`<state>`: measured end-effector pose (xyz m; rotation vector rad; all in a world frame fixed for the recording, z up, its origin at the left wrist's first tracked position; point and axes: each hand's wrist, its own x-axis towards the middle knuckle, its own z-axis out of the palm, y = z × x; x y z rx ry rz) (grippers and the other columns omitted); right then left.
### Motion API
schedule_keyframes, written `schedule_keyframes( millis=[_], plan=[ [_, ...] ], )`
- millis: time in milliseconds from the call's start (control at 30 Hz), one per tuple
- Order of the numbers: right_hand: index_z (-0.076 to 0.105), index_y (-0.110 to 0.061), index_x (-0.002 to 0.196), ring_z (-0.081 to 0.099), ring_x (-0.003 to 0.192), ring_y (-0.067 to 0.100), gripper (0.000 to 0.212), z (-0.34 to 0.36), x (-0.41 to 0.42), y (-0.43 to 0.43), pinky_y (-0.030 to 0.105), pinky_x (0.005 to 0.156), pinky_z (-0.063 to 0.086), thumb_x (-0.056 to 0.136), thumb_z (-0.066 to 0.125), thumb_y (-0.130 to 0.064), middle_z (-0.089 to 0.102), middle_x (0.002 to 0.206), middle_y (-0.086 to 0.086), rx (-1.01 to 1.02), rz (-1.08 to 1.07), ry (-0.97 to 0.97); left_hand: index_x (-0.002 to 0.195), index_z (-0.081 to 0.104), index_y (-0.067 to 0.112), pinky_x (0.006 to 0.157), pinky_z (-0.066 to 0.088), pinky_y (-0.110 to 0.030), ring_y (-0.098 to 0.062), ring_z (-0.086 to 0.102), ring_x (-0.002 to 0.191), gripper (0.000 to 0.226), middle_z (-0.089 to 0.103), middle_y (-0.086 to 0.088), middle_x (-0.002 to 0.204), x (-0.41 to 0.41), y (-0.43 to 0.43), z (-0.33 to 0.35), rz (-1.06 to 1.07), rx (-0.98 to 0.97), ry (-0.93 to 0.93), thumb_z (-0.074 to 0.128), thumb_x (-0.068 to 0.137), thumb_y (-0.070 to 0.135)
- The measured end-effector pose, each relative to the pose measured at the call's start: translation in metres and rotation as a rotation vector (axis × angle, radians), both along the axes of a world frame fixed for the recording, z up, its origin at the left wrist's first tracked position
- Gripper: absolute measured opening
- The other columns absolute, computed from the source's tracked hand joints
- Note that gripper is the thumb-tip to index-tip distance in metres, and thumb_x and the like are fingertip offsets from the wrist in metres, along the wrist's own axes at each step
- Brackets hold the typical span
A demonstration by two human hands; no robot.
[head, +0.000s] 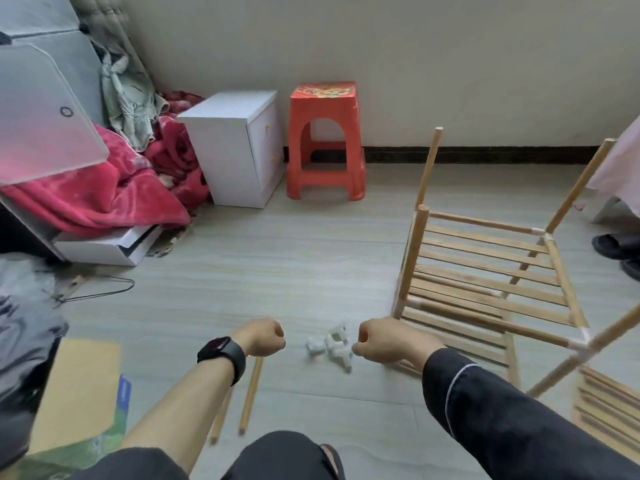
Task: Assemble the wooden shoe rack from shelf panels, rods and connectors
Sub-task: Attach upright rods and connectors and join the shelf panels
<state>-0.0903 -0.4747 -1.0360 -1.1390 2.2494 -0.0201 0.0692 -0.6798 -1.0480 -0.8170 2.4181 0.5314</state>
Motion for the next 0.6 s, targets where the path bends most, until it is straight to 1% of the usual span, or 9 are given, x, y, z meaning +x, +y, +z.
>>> schedule_keyframes(
  millis=[33,67,167,267,333,400,500,533,600],
  plan=[
    [0.060,-0.023,0.100,0.056,0.090,0.022,0.022,-0.016,0.003,-0.004,0.029,0.059,0.037,0.093,0.050,-0.042,0.065,0.105,0.004,0.031,0.004,-0.019,0.106,0.058,0.014,0.115,0.030,-0.036,-0.023,0.045,0.133,0.016,0.037,-0.014,0.159,0.006,-0.005,-0.016,0.017,0.033,-0.023,0.045,0.099,0.019],
    [0.057,-0.024,0.099,0.055,0.091,0.022,0.019,-0.033,0.005,-0.008,0.028,0.060,0.038,0.093,0.049,-0.040,0.065,0.108,0.004,0.068,0.006,-0.039,0.119,0.063,0.010,0.118,0.028,-0.035,-0.023,0.040,0.142,0.029,0.037,-0.013,0.159,0.010,-0.009,-0.032,0.043,0.056,-0.036,0.044,0.100,0.021],
    [0.054,-0.023,0.105,0.055,0.096,0.024,0.020,-0.082,0.005,-0.018,0.033,0.074,0.043,0.092,0.049,-0.038,0.064,0.121,0.005,0.169,-0.001,-0.071,0.140,0.057,0.011,0.111,0.039,-0.034,-0.025,0.048,0.136,0.043,0.053,-0.008,0.148,0.010,-0.014,-0.072,0.115,0.109,-0.060,0.046,0.100,0.025],
    [0.050,-0.019,0.136,0.057,0.119,0.029,0.047,-0.127,-0.004,-0.031,0.037,0.091,0.048,0.093,0.051,-0.039,0.057,0.139,0.006,0.232,-0.042,-0.090,0.151,0.043,0.018,0.109,0.040,-0.032,-0.025,0.046,0.138,0.052,0.048,-0.007,0.152,-0.007,-0.016,-0.109,0.170,0.188,-0.059,0.048,0.099,0.025],
    [0.042,-0.020,0.146,0.054,0.127,0.031,0.057,-0.155,-0.011,-0.042,0.040,0.099,0.048,0.093,0.052,-0.038,0.053,0.144,0.008,0.249,-0.067,-0.112,0.156,0.033,0.022,0.107,0.040,-0.032,-0.026,0.046,0.138,0.061,0.046,-0.009,0.153,-0.022,-0.018,-0.131,0.188,0.227,-0.037,0.050,0.097,0.025],
    [0.032,-0.022,0.152,0.056,0.126,0.033,0.063,-0.181,-0.019,-0.054,0.041,0.099,0.048,0.094,0.052,-0.037,0.055,0.141,0.012,0.242,-0.092,-0.129,0.157,0.026,0.027,0.107,0.042,-0.034,-0.028,0.048,0.136,0.067,0.048,-0.011,0.151,-0.038,-0.022,-0.154,0.197,0.253,-0.010,0.052,0.095,0.027],
    [0.012,-0.028,0.158,0.059,0.118,0.036,0.074,-0.219,-0.031,-0.069,0.040,0.088,0.049,0.095,0.050,-0.038,0.058,0.134,0.015,0.215,-0.121,-0.120,0.158,0.018,0.037,0.104,0.047,-0.041,-0.030,0.053,0.129,0.073,0.053,-0.011,0.144,-0.057,-0.027,-0.184,0.205,0.256,0.021,0.052,0.094,0.029],
    [0.009,-0.030,0.157,0.060,0.117,0.036,0.074,-0.230,-0.034,-0.073,0.040,0.084,0.047,0.096,0.049,-0.038,0.059,0.131,0.015,0.211,-0.126,-0.107,0.158,0.017,0.040,0.101,0.049,-0.042,-0.030,0.055,0.125,0.074,0.055,-0.010,0.141,-0.062,-0.029,-0.193,0.197,0.241,0.031,0.051,0.093,0.030],
    [0.018,-0.031,0.153,0.061,0.113,0.036,0.064,-0.248,-0.038,-0.077,0.041,0.081,0.046,0.097,0.048,-0.039,0.058,0.126,0.013,0.198,-0.136,-0.070,0.156,0.017,0.043,0.096,0.051,-0.042,-0.029,0.057,0.121,0.072,0.057,-0.007,0.134,-0.071,-0.032,-0.210,0.173,0.208,0.046,0.050,0.094,0.031]
  ],
)
